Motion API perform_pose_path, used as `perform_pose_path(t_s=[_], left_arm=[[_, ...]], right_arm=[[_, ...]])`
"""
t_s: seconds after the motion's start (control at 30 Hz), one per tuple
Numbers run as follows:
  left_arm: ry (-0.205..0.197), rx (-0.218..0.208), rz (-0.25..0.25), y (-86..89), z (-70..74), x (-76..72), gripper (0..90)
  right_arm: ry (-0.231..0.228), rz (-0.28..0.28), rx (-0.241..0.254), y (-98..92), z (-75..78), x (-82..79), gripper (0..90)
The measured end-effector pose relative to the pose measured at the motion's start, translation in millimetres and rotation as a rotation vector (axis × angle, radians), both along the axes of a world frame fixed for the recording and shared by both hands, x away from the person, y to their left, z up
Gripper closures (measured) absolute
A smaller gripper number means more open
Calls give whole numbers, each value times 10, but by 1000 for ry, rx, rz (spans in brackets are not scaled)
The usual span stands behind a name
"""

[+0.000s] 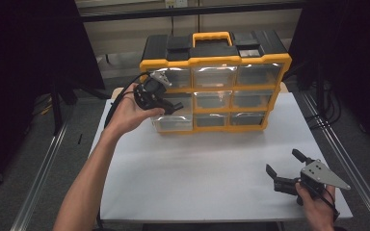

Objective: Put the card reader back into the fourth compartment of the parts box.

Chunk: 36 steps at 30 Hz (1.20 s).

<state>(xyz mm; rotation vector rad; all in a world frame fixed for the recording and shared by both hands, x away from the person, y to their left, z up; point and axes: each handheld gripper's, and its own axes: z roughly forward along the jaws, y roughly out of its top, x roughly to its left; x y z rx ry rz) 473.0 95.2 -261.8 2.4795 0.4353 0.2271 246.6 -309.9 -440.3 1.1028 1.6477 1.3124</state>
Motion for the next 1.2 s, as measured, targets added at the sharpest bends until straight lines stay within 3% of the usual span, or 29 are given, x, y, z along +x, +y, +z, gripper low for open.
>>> perform_pose_path(t_s=[0.07, 0.1, 0.2, 0.23, 0.4, 0.47, 0.53, 0.63, 0.7, 0.77, 0.97, 1.1, 1.2], left_arm=[[19, -28, -7, 9, -9, 12, 711], [21, -32, -6, 10, -14, 13, 657], [8, -45, -2, 26, 6, 10, 563], [2, -67, 5, 34, 19, 4, 532], [-50, -92, 41, 77, 83, -25, 343], [-72, -129, 56, 111, 106, -41, 326], [-104, -163, 83, 145, 119, -64, 241], [-128, -223, 102, 218, 108, -101, 188], [-151, -238, 122, 250, 96, -126, 117], [-170, -251, 137, 300, 95, -155, 106], [-196, -375, 196, 467, 36, -307, 44], [-257, -457, 247, 606, -32, -478, 29], [-262, -477, 279, 680, -88, -570, 25]], right_arm=[[-1, -4, -1, -2, 1, -1, 0], [-1, -4, 0, -3, 1, -1, 0], [0, -4, 0, -2, -1, 1, 0], [0, -4, 0, -1, -1, 1, 0], [-1, -2, 1, -2, -1, 0, 0], [1, -1, 3, -4, -3, 4, 0], [-1, 3, 3, -6, -8, 15, 0], [3, 4, 6, -14, -15, 27, 0], [2, 1, 11, -21, -20, 39, 0], [4, -2, 17, -22, -21, 48, 0], [4, 8, 10, -17, -18, 52, 0], [-1, 2, 11, -14, -10, 43, 0], [-1, 8, 8, -7, -8, 44, 0]])
